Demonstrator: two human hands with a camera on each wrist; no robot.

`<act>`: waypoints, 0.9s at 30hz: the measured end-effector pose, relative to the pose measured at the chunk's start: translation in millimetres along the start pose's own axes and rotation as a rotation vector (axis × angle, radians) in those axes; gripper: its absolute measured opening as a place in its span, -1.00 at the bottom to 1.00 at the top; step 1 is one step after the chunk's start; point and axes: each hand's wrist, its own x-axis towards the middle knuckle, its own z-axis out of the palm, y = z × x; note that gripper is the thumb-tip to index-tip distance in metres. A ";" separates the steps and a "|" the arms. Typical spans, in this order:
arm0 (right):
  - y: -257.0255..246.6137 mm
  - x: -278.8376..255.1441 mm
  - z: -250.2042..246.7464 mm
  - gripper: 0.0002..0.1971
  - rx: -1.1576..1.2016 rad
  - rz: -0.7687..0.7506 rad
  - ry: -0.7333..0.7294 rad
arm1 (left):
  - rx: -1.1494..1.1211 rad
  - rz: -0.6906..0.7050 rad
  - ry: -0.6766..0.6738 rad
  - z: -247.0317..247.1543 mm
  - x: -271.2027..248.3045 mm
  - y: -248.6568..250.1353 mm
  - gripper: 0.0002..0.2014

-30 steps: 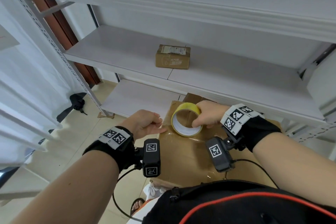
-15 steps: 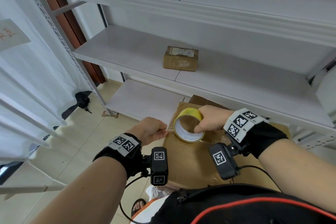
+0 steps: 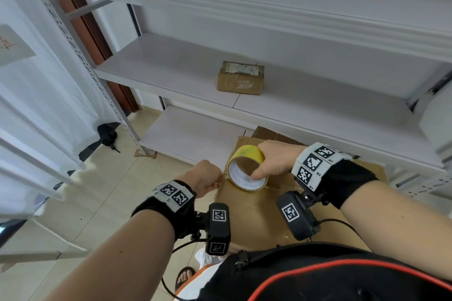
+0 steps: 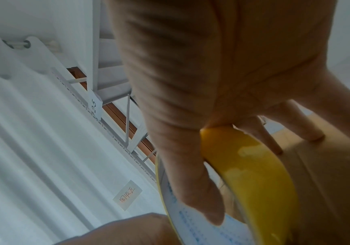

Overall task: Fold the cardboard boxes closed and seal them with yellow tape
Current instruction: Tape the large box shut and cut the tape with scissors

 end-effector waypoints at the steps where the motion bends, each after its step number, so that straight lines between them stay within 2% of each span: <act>1: -0.5 0.2 -0.2 -0.59 0.000 -0.004 0.000 | 0.103 0.020 0.012 2.4 0.9 1.1 -0.66; 4: -1.0 0.4 -0.2 -0.66 0.008 -0.018 -0.006 | 0.388 0.102 0.064 10.1 -1.8 6.0 -0.84; 5: -0.9 0.1 -0.4 -0.67 0.012 -0.020 -0.007 | 0.470 0.117 0.077 11.8 -2.7 7.2 -0.84; 7: -0.4 -1.1 -1.3 -0.70 0.014 -0.029 -0.005 | 0.628 0.106 0.063 14.1 -3.5 9.4 -0.65; 9: 0.3 -2.4 -1.7 -0.71 0.017 -0.031 0.002 | 0.760 0.079 0.028 12.1 -5.3 10.1 -0.56; 11: 2.0 -3.6 -1.9 -0.71 0.014 -0.022 0.010 | 0.793 0.033 -0.016 8.7 -4.6 6.8 -0.56; 15: 5.1 -4.0 -1.3 -0.74 0.027 -0.033 0.017 | 0.805 -0.063 -0.191 -0.5 -12.1 0.8 -0.65; 17: 5.6 -4.2 -0.2 -0.75 0.040 -0.054 0.013 | 0.964 -0.112 -0.218 -4.6 -18.0 1.3 -0.64; 19: 6.4 -4.0 1.0 -0.73 0.044 -0.068 0.014 | 1.131 -0.067 -0.185 -6.1 -21.1 5.6 -0.59; 20: 6.9 -4.6 1.1 -0.72 0.041 -0.072 0.013 | 1.117 -0.022 -0.160 -6.9 -19.2 9.4 -0.56; 23: 9.2 -6.9 0.3 -0.65 0.042 -0.098 -0.004 | 0.777 0.204 -0.179 -12.2 -21.8 28.5 -0.32; 25: 11.6 -8.8 -0.5 -0.56 0.047 -0.129 -0.031 | 0.643 0.294 -0.301 -11.9 -30.9 42.4 -0.13; 27: 13.8 -11.0 -1.0 -0.49 0.040 -0.149 -0.045 | 0.631 0.313 -0.425 -8.7 -35.3 48.1 -0.08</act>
